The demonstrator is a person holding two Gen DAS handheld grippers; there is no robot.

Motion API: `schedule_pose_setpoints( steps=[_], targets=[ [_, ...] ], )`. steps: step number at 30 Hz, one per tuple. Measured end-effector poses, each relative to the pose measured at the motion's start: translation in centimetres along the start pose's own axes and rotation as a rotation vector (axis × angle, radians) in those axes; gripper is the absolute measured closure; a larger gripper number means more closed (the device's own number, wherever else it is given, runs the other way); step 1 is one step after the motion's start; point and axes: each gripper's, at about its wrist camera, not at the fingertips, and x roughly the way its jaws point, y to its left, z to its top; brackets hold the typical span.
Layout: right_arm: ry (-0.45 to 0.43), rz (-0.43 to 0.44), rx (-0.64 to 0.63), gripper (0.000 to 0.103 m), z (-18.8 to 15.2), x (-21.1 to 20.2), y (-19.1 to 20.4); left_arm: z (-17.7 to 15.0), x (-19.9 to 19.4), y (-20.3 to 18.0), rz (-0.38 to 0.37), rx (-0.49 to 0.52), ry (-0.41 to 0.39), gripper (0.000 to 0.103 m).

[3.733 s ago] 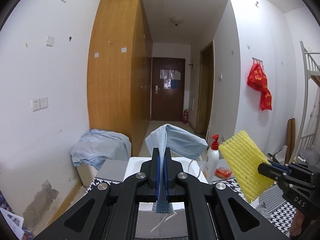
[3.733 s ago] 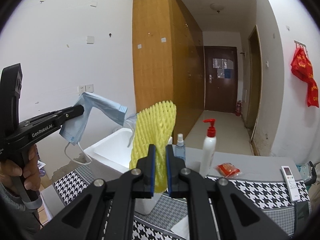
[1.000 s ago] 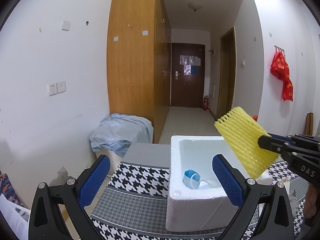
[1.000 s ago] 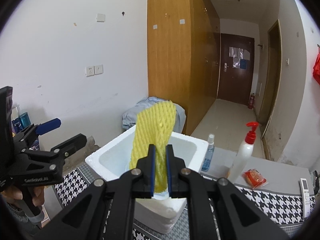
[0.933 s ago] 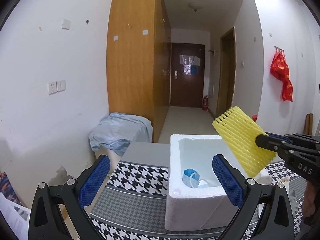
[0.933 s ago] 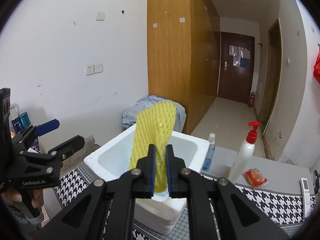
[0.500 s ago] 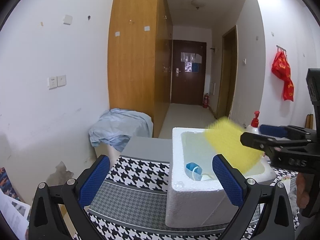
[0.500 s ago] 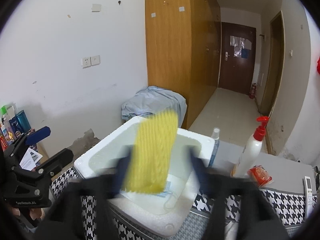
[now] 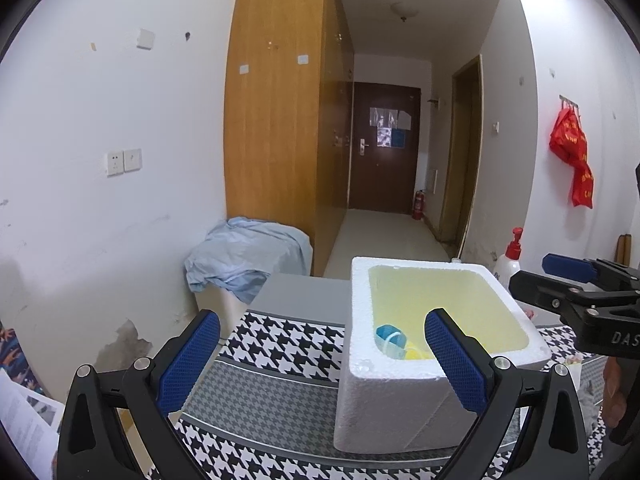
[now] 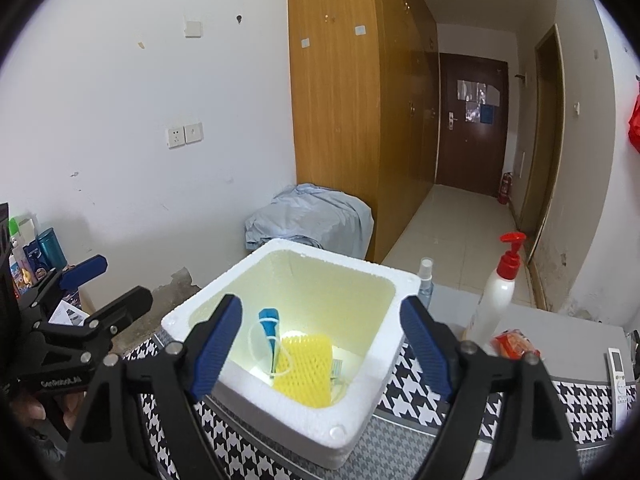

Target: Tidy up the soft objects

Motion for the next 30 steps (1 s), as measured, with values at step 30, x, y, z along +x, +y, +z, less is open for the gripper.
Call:
schedule_pose_setpoints(
  steps=[30],
  targets=[
    [-0.134, -0.063, 0.016, 0.001, -2.1, -8.9, -0.8, 0.3, -8.0, -5.1, -0.039, 0.047, -0.11, 0.001]
  ],
)
